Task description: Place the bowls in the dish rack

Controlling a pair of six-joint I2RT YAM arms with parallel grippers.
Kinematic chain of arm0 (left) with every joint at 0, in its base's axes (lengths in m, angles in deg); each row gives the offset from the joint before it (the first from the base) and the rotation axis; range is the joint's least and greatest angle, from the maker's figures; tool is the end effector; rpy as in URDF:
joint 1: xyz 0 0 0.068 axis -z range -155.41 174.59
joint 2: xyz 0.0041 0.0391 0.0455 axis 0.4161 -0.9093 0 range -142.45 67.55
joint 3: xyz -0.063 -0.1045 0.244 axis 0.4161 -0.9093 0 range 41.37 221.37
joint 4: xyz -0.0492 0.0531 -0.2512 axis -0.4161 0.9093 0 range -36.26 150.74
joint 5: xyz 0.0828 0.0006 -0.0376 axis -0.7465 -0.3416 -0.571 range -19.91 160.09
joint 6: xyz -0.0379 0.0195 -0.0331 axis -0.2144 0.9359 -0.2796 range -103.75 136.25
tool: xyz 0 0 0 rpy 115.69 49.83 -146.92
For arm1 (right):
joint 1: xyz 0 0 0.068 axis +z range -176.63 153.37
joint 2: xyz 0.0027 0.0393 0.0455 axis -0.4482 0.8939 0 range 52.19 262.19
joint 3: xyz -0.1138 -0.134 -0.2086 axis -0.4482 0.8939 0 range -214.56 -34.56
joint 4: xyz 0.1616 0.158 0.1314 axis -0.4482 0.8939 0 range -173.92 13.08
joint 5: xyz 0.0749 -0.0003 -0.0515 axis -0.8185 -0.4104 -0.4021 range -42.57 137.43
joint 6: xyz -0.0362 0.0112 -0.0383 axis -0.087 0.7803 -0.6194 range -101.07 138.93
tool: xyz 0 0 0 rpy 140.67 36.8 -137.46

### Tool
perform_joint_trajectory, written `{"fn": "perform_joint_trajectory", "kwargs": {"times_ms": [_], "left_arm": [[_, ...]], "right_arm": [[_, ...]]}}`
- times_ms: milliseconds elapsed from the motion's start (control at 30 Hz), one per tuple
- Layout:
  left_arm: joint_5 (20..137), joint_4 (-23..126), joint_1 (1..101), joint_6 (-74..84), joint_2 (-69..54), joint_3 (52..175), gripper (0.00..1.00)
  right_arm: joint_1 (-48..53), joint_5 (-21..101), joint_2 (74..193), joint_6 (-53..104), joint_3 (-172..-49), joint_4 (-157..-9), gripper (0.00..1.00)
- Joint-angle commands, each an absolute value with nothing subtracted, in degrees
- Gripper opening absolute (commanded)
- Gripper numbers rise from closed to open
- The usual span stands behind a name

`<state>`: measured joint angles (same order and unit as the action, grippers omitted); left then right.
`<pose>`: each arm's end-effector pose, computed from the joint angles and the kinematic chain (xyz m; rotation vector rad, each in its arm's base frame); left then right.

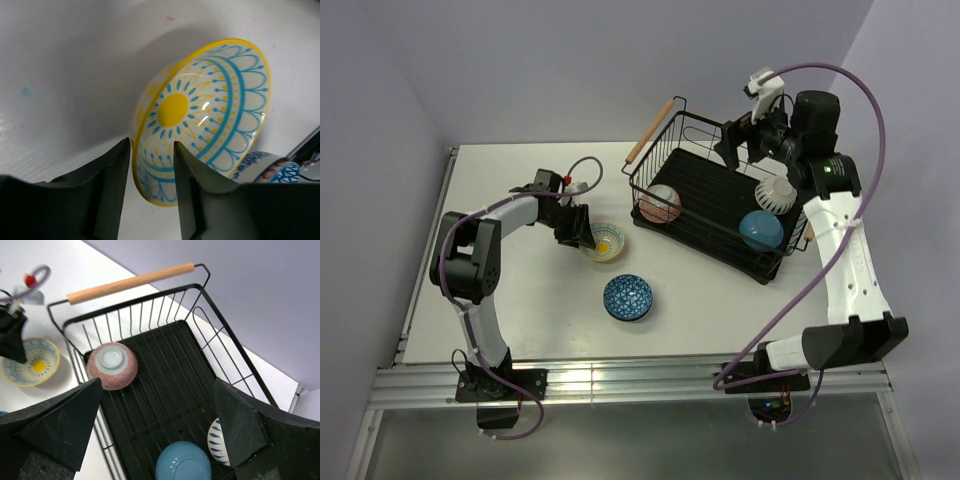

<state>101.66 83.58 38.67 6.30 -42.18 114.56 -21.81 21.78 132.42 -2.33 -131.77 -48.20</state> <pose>0.3675 -0.1115 0.1687 0.2594 2.7179 -0.8724 0.2901 0.0401 0.4685 -0.7102 1.7309 0.2269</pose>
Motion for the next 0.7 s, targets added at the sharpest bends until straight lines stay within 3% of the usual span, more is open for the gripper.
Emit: {"fn": "perform_joint_trajectory", "kwargs": {"times_ms": [0,133,267,300,333,500,667], "left_arm": [[101.0,83.6,38.7,6.5,-43.8,116.4,0.44],[101.3,83.9,38.7,6.2,-45.2,117.2,0.36],[100.3,83.8,38.4,5.7,-44.6,117.3,0.15],[100.2,83.6,38.1,5.4,-44.2,117.2,0.04],[100.9,83.4,37.7,5.1,-43.4,116.8,0.0],[104.7,81.6,32.7,2.7,-37.4,113.9,0.0],[105.3,76.2,26.7,1.1,-23.4,109.4,0.0]], "right_arm": [[-22.2,21.0,128.4,4.1,-128.6,-51.7,1.0],[-22.2,19.7,124.5,6.4,-125.9,-52.7,1.0],[-22.2,18.3,124.2,9.8,-124.4,-53.2,1.0],[-22.2,18.2,124.3,10.6,-124.0,-53.3,1.0],[-22.1,17.8,124.9,11.5,-123.9,-53.5,1.0],[-22.1,14.2,128.6,20.4,-128.8,-50.7,1.0],[-22.0,8.7,130.9,28.8,-129.9,-54.2,1.0]]}}
